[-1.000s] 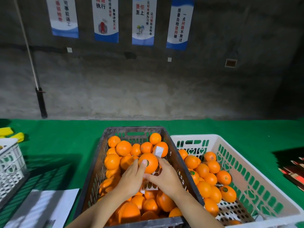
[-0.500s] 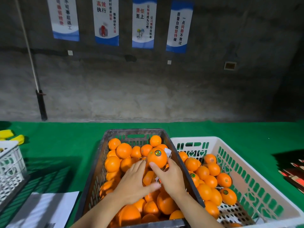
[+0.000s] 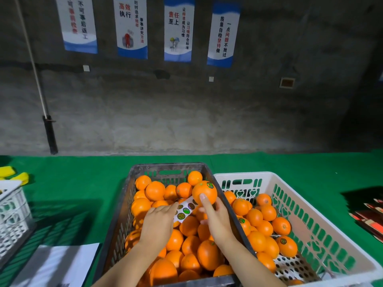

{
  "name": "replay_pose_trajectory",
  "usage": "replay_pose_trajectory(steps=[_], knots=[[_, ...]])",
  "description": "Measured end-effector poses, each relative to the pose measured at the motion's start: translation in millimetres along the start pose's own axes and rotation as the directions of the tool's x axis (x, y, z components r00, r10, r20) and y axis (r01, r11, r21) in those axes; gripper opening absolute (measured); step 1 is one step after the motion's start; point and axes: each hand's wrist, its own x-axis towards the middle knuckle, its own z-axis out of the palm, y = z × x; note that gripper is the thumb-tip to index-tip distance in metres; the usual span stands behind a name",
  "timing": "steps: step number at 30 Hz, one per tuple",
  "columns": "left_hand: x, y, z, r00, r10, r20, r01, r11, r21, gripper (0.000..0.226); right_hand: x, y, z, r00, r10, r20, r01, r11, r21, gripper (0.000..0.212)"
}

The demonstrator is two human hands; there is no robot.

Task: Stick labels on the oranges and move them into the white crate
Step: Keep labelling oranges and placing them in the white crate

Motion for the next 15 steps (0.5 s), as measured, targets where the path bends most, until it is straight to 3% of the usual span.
replay_pose_trajectory(steps=[4, 8, 11, 15], knots=[[1, -13, -1, 0.996, -0.062, -0.058, 0.064, 0.998, 0.028, 0.068, 2, -3, -3, 0.982, -0.056, -0.179, 0.067, 0.996, 0.058, 0.049], [1, -13, -5, 0.994, -0.032, -0.101, 0.033, 0.999, 0.013, 0.067, 11, -1, -9, 0.925, 0.107, -0.365, -0.017, 0.970, 0.241, 0.059], [2, -12, -6, 0.995, -0.010, -0.102, 0.009, 1.000, -0.009, 0.072, 17, -1, -12, 0.895, 0.240, -0.375, -0.052, 0.893, 0.448, 0.075], [2, -13, -5, 0.996, -0.002, -0.092, 0.000, 1.000, -0.025, 0.078, 14, 4, -11, 0.886, 0.344, -0.310, -0.147, 0.844, 0.516, 0.091]])
